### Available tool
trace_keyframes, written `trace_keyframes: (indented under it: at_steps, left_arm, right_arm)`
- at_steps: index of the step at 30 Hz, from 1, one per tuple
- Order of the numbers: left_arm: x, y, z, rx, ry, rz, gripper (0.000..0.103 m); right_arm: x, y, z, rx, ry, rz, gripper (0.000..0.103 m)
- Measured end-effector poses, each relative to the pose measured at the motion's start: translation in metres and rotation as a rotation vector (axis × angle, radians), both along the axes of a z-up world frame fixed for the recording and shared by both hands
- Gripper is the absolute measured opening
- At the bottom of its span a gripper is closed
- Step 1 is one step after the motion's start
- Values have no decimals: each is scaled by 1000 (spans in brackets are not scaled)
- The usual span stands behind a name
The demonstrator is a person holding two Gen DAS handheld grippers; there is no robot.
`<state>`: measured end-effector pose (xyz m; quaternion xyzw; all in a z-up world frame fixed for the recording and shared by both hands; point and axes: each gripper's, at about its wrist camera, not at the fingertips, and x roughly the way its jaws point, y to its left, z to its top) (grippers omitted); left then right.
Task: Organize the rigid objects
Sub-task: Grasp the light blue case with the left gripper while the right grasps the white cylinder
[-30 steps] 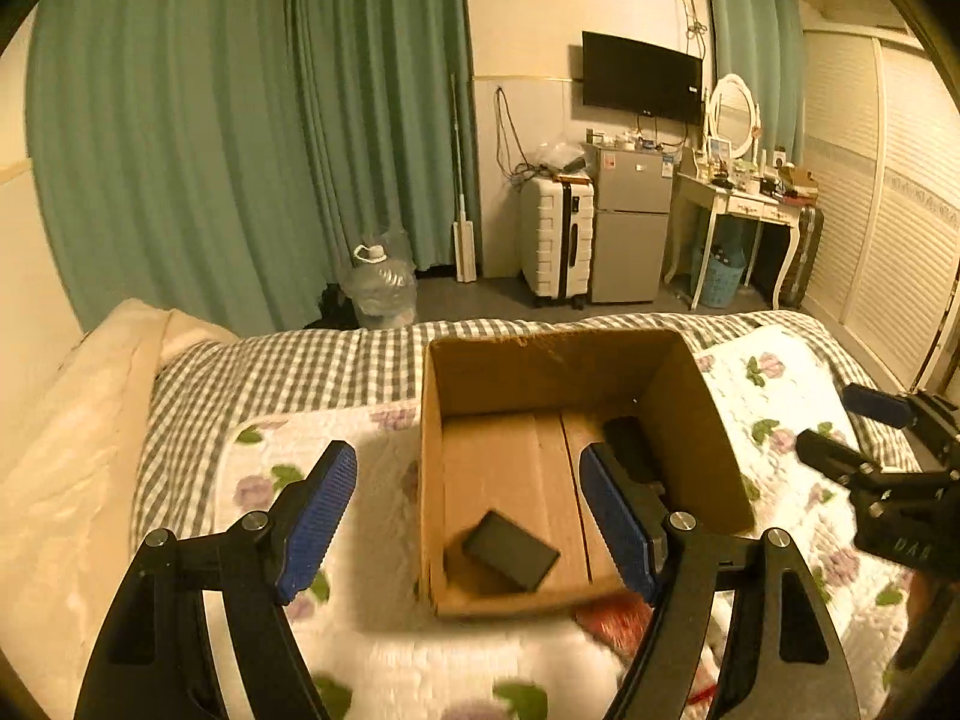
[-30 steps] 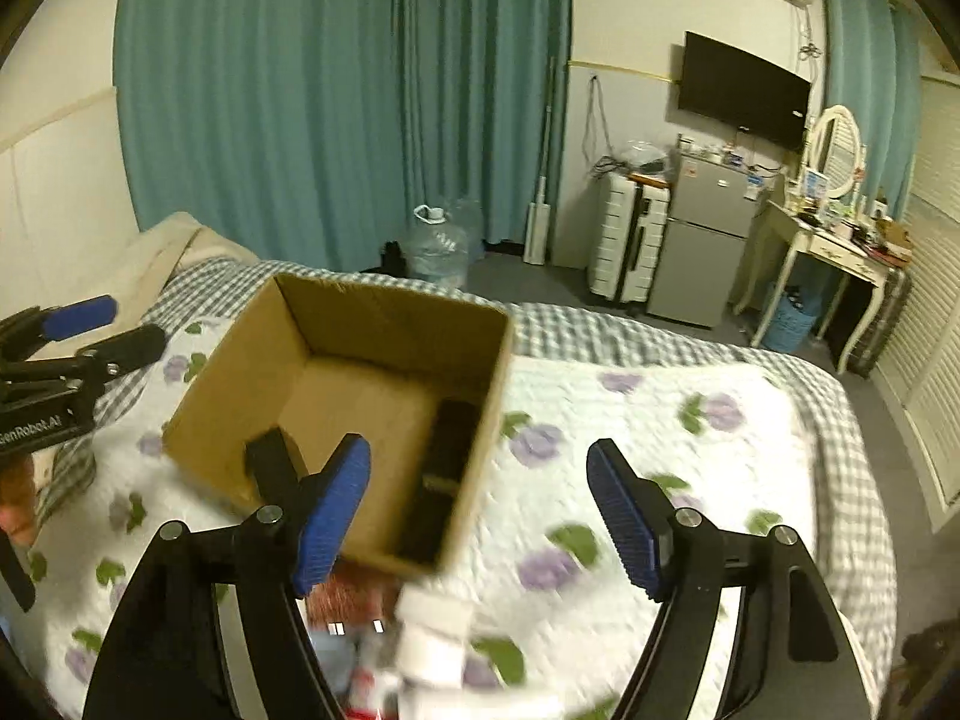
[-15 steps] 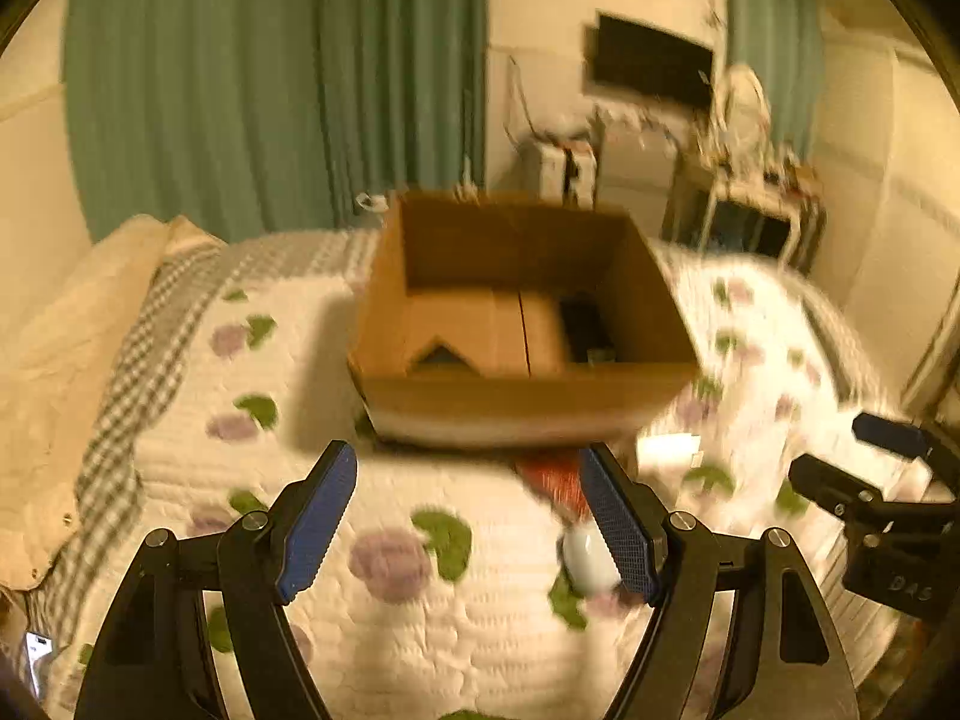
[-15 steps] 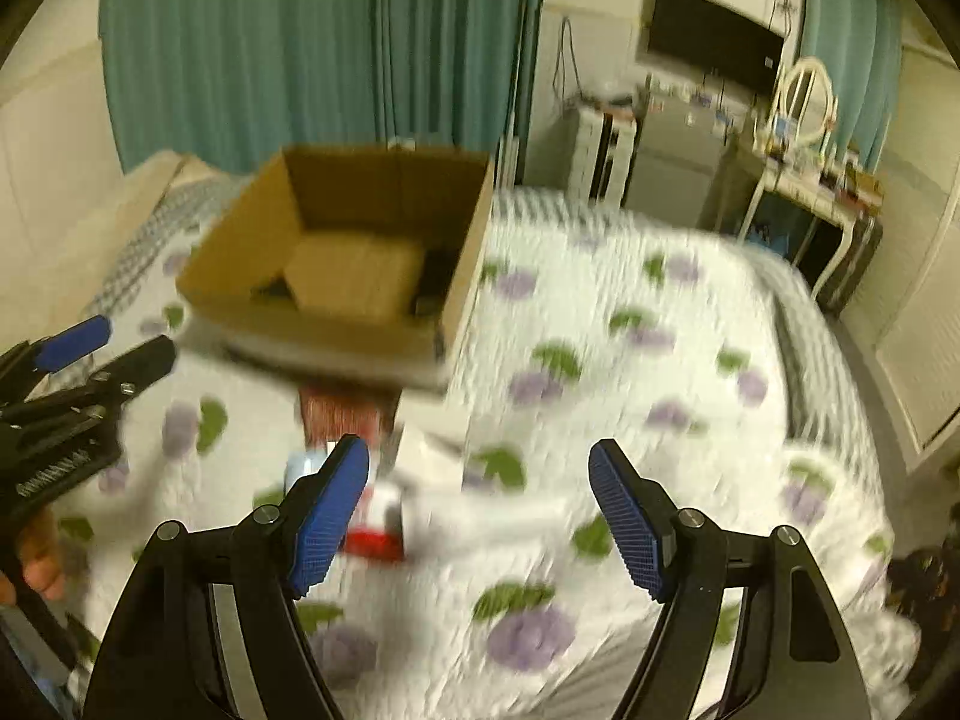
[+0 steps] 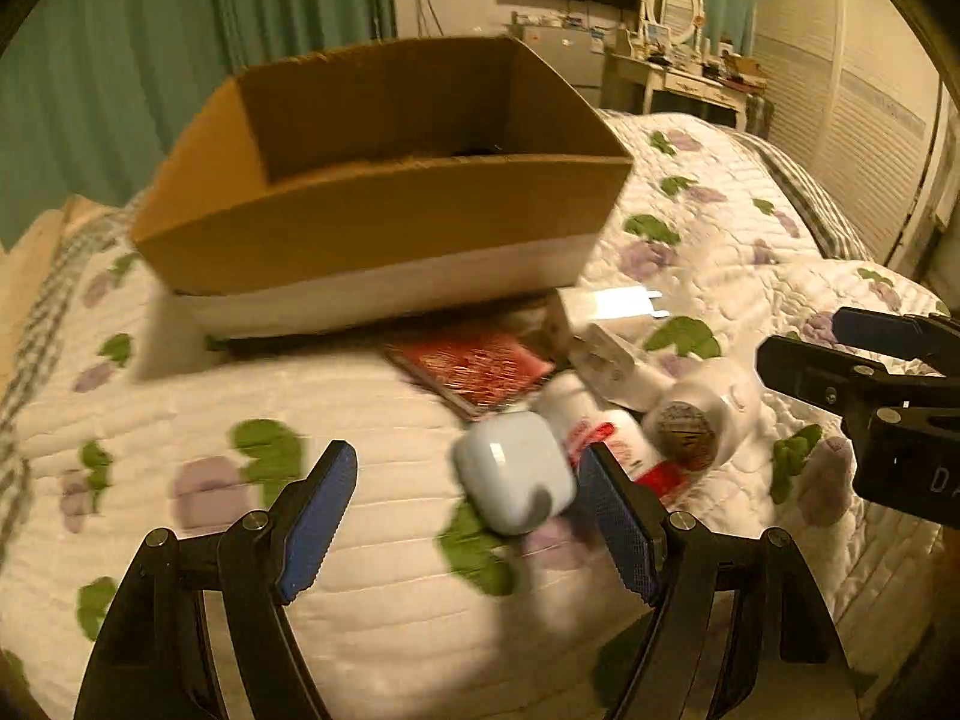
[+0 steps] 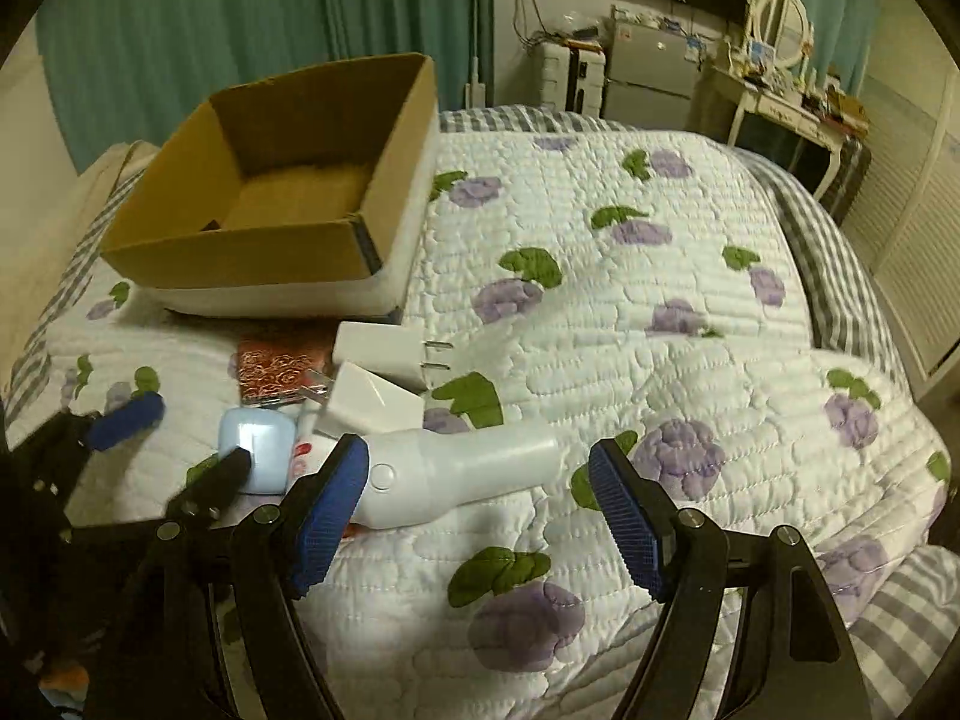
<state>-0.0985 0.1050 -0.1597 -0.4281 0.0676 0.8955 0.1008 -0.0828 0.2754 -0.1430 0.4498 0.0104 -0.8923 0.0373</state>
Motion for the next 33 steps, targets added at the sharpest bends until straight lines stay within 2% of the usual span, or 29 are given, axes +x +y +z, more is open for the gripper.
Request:
trace_keyframes:
  at_steps: [7,8,9,10,11,14,19,26,30,33]
  left_arm:
    - [-10,22,-19,-138,-4,-2,76]
    - [-9,24,-19,-146,-3,-7,75]
    - [-7,27,-19,-152,0,-21,68]
    - [-3,30,-19,-136,-10,-55,46]
    - [-1,32,-20,-122,-24,-72,40]
    - [3,34,-17,-112,-29,-90,40]
    - [9,14,-4,-2,-33,-58,29]
    - [22,-15,27,2,46,16,26]
    - [13,-31,34,12,62,58,26]
    - [9,-43,35,29,64,86,26]
  right_arm:
    - [-3,3,0,-26,9,2,76]
    - [-3,3,0,-23,6,0,76]
    - [-3,4,-1,-21,3,-1,76]
    - [-3,4,-1,-20,2,-1,76]
    - [-2,4,-1,-18,4,-2,76]
    - [1,7,2,-13,8,-11,76]
    - [4,10,2,-2,-11,-23,76]
    - [4,3,-8,-39,-64,-17,76]
    - [0,-9,-17,-86,-90,1,76]
    - [-10,-17,-27,-86,-106,-37,76]
